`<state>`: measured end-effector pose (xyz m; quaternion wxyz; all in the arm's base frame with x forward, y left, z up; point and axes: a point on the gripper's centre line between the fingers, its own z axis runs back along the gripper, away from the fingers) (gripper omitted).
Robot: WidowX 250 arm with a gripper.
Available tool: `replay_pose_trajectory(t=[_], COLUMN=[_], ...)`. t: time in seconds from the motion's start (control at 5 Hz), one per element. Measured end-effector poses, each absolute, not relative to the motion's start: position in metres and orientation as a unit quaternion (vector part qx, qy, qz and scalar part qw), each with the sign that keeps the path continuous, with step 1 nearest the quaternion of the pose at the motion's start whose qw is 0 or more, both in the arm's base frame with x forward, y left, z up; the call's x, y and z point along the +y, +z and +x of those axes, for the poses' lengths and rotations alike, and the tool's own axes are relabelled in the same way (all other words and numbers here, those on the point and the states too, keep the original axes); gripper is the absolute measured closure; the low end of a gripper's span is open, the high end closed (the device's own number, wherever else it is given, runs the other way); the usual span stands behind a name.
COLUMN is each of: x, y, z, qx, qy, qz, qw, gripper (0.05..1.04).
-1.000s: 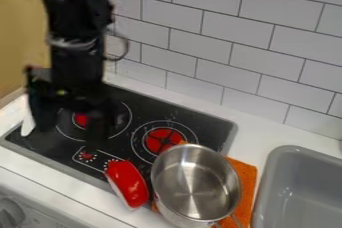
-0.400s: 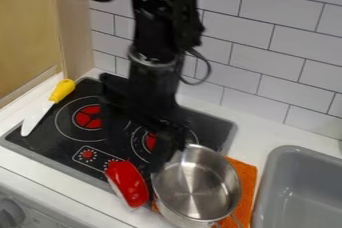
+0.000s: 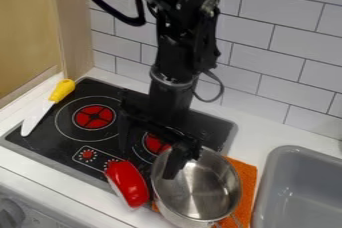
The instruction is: Move the silver pot to the upperleft of table
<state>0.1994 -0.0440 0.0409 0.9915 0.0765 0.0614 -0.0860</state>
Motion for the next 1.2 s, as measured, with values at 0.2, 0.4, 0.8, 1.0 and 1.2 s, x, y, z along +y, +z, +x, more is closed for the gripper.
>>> replay_pose_trajectory(t=[0.2,0.4,0.8,1.0,1.2], x=[-0.047,-0.05,-0.049,-0.05,-0.051], y=[0.03,0.026,0.015,0.013,0.015], z=[0.205,0.209,0.208,0.209,0.209], qx=[0.074,0.067,0.084,0.087,0.086], qy=[-0.084,-0.078,-0.079,-0.081,-0.078], qz=[0.078,0.069,0.07,0.072,0.067], qw=[0.991,0.992,0.991,0.99,0.991], gripper=[0.084,0.091,0.485,0.778,0.958])
